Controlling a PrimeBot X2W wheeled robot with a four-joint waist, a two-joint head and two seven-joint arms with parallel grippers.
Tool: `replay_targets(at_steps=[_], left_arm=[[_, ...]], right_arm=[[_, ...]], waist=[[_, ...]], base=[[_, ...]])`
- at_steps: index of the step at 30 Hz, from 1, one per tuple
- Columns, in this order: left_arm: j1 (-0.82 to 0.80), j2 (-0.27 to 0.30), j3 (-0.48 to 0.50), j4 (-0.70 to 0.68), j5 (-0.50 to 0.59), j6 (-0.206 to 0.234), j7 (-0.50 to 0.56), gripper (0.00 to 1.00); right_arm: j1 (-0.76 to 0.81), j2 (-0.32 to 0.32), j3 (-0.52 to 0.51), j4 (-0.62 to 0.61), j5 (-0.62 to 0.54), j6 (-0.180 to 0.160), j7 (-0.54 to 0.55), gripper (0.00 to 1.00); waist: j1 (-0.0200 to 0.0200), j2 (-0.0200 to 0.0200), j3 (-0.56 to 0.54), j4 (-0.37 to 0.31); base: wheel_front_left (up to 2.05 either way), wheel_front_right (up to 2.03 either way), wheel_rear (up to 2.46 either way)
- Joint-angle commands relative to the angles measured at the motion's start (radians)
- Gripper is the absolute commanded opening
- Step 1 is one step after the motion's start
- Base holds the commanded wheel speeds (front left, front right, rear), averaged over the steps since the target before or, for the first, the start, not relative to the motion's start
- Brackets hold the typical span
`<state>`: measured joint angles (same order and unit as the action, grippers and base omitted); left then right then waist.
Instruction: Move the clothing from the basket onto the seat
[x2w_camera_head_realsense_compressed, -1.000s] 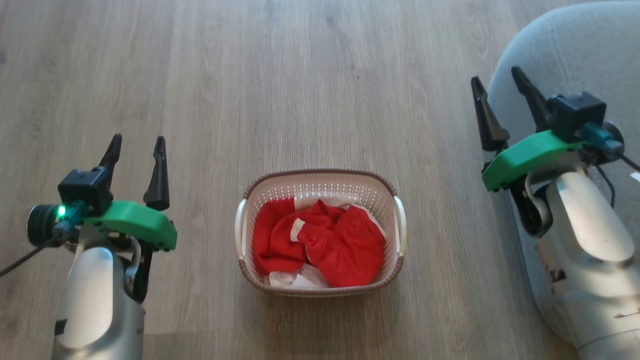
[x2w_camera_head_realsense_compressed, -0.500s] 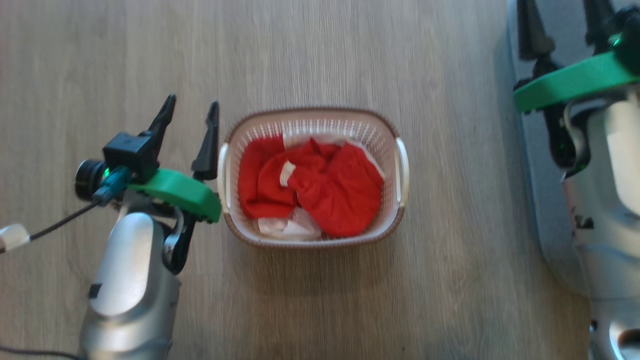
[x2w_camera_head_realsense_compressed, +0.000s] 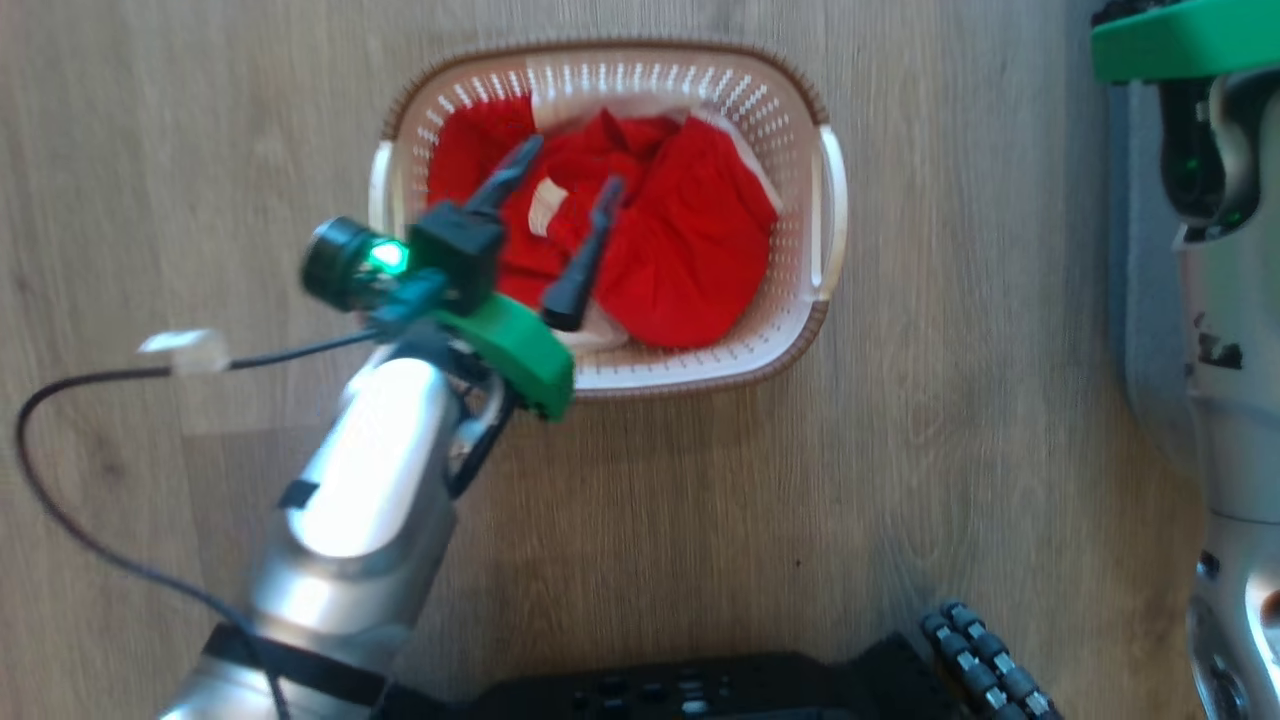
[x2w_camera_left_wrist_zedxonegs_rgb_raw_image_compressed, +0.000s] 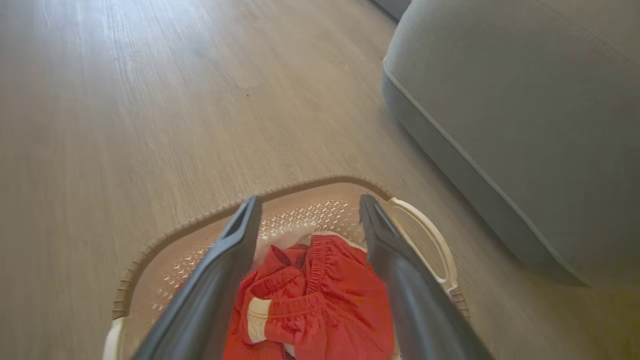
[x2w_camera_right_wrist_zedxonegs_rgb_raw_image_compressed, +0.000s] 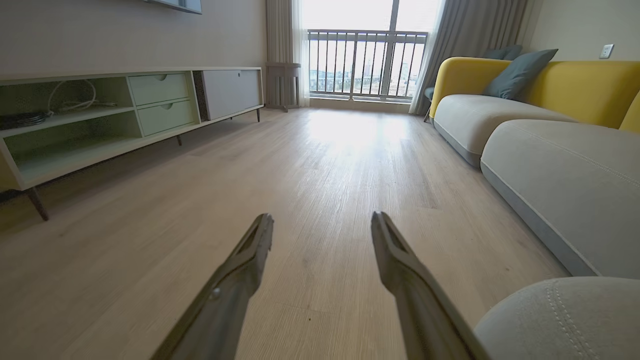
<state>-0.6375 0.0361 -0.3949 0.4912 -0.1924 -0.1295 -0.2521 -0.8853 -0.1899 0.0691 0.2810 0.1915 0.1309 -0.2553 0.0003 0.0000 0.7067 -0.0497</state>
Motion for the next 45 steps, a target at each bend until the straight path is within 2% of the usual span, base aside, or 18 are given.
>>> replay_targets(at_steps=[1, 8, 14, 20, 25, 30, 37, 45], left_arm=[[-0.022, 0.014, -0.038, -0.004, 0.009, -0.001, -0.01, 1.0], [-0.118, 0.014, -0.211, 0.096, 0.035, -0.001, -0.01, 1.0], [-0.201, 0.014, -0.295, 0.246, 0.07, 0.006, -0.01, 1.0], [-0.308, 0.014, -0.381, 0.428, 0.071, 0.067, -0.005, 1.0], [-0.379, 0.014, -0.453, 0.54, 0.069, 0.112, 0.056, 1.0], [-0.429, 0.014, -0.493, 0.626, 0.067, 0.13, 0.091, 1.0], [-0.51, 0.014, -0.52, 0.706, 0.06, 0.126, 0.086, 1.0], [-0.533, 0.014, -0.538, 0.762, 0.053, 0.116, 0.105, 1.0]], right_arm=[[-0.015, 0.015, 0.008, -0.042, -0.013, 0.0, -0.006, 1.0], [-0.023, 0.029, 0.011, -0.047, -0.014, 0.0, -0.006, 1.0], [-0.022, 0.042, 0.014, -0.051, -0.012, 0.0, -0.006, 1.0], [-0.016, 0.06, 0.016, -0.063, -0.012, 0.0, -0.006, 1.0], [-0.013, 0.069, 0.014, -0.073, -0.009, 0.0, -0.006, 1.0], [-0.011, 0.087, 0.021, -0.088, -0.008, 0.0, -0.006, 1.0], [-0.026, 0.114, 0.017, -0.107, 0.014, 0.0, -0.006, 1.0], [-0.016, 0.134, 0.024, -0.138, 0.027, 0.0, -0.006, 1.0]], waist=[[-0.0003, 0.0, 0.066, -0.01], [-0.0003, 0.0, 0.122, -0.032], [-0.0003, 0.0, 0.153, -0.061], [-0.0003, 0.0, 0.189, -0.096], [-0.0003, 0.0, 0.217, -0.111], [-0.0003, 0.0, 0.245, -0.132], [-0.0003, 0.0, 0.317, -0.191], [-0.0003, 0.0, 0.338, -0.23]], base=[[0.0, 0.0, 0.0], [0.0, 0.0, 0.0], [0.0, 0.0, 0.0], [0.0, 0.0, 0.0], [0.0, 0.0, 0.0], [0.0, 0.0, 0.0], [0.0, 0.0, 0.0], [0.0, 0.0, 0.0]])
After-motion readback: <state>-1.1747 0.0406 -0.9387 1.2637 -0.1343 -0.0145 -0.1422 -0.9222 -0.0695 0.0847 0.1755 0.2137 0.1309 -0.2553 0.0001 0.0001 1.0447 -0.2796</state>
